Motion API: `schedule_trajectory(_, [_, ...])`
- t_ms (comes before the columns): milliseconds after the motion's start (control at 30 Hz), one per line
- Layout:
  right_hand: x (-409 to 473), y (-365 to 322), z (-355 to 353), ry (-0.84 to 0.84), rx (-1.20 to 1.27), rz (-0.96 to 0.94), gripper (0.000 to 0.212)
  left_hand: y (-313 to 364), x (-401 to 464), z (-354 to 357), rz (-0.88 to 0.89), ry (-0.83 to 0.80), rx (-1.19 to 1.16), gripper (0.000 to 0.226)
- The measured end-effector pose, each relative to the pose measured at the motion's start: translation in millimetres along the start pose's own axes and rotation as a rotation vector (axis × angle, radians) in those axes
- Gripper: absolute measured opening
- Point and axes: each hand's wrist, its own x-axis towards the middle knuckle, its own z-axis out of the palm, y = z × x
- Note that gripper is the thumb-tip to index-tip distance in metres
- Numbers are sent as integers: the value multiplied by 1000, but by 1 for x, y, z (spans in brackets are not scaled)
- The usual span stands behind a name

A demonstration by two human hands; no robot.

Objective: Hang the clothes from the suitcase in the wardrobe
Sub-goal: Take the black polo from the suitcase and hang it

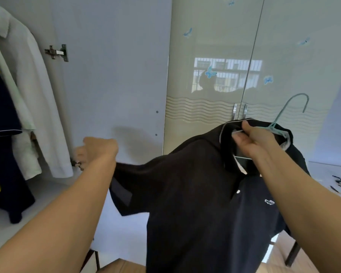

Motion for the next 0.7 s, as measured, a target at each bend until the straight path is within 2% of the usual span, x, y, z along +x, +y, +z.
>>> schedule_trajectory(33, [-6,8,9,-33,-25,28,9,8,-12,0,137,-29,17,58])
schedule_trajectory(67, [-11,16,19,-65,-42,63,12,16,-26,1,301,-134,-62,63])
schedule_trajectory(133, [-24,33,38,-130,-61,117,12,34,-60,6,576,-521,-216,70])
schedule_trajectory(167, [-29,41,45,-160,-81,137,11,39,-78,7,712,-673,-153,72])
schedule_trajectory(200, [-35,47,52,-186,-101,146,10,44,-91,11,855,-739,-35,70])
schedule_trajectory(233, [-40,52,57,-205,-120,143,10,47,-100,16,980,-720,79,61])
schedule_trajectory(267, [-45,55,61,-222,-122,138,10,48,-105,20,1072,-634,154,47])
schedule_trajectory(367, [-53,52,60,-320,-232,139,10,50,-104,28,1113,-412,141,23])
schedule_trajectory(433, [-58,42,53,-401,-571,96,14,52,-96,26,1097,-309,114,20])
schedule_trajectory(467, [-58,37,47,-389,-812,-22,16,54,-91,24,1072,-280,119,20])
schedule_trajectory(533, [-50,26,32,-227,-1318,-516,16,57,-78,18,1008,-262,119,22])
schedule_trajectory(567, [-45,20,25,-108,-1507,-780,20,57,-72,15,977,-273,103,22])
schedule_trajectory(600, [-39,16,19,-46,-1620,-935,30,58,-67,12,948,-294,68,21])
schedule_trajectory(633, [-33,13,14,-65,-1691,-944,42,59,-63,9,922,-313,12,22])
schedule_trajectory(667, [-27,12,10,-142,-1736,-854,49,60,-59,5,896,-333,-53,24])
schedule_trajectory(700, [-25,11,7,-249,-1735,-731,46,62,-57,-1,878,-362,-117,29])
